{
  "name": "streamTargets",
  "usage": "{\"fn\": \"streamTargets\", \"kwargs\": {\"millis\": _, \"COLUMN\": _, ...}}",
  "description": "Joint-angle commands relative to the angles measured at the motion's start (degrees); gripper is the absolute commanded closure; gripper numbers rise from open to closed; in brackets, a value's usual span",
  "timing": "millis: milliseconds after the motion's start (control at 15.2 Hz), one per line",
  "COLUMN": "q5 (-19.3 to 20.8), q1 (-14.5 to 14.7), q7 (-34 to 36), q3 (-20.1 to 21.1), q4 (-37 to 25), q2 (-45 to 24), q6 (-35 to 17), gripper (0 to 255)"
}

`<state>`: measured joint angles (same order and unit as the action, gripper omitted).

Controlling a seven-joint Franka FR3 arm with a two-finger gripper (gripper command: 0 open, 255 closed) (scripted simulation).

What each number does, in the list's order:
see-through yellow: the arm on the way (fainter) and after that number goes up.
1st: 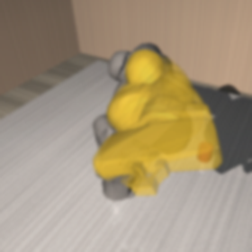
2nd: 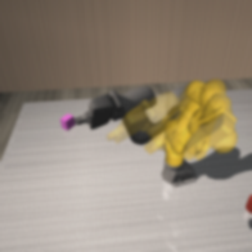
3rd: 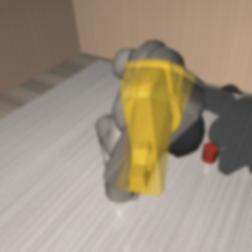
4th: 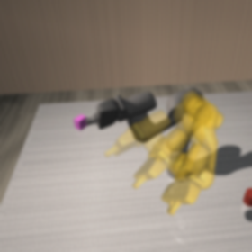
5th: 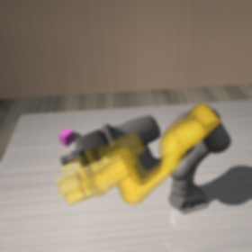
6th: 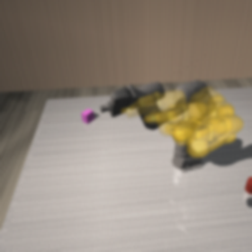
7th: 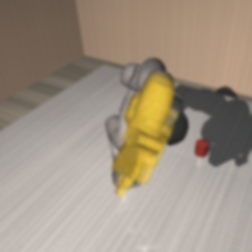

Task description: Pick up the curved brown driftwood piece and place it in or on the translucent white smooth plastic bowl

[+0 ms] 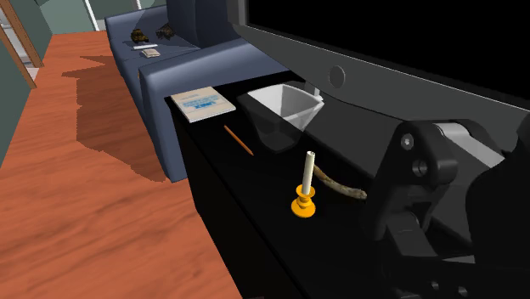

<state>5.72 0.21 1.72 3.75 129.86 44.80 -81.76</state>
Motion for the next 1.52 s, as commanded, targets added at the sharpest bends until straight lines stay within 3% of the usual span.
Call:
{"fn": "streamTargets", "kwargs": {"millis": 0, "q5": 0.0, "q1": 0.0, "q7": 0.0, "q3": 0.0, "q4": 0.0, "q2": 0.0, "q6": 0.0, "gripper": 0}}
{"fn": "streamTargets", "kwargs": {"millis": 726, "q5": -12.6, "q1": -0.3, "q7": 26.2, "q3": 15.2, "q4": 6.6, "q2": -1.8, "q6": -8.9, "gripper": 0}}
{"fn": "streamTargets", "kwargs": {"millis": 1122, "q5": -17.6, "q1": -1.6, "q7": 40.3, "q3": 24.3, "q4": 5.7, "q2": -8.3, "q6": -15.8, "gripper": 0}}
{"fn": "streamTargets", "kwargs": {"millis": 1452, "q5": -19.0, "q1": -4.2, "q7": 52.4, "q3": 32.3, "q4": 2.4, "q2": -16.4, "q6": -22.0, "gripper": 0}}
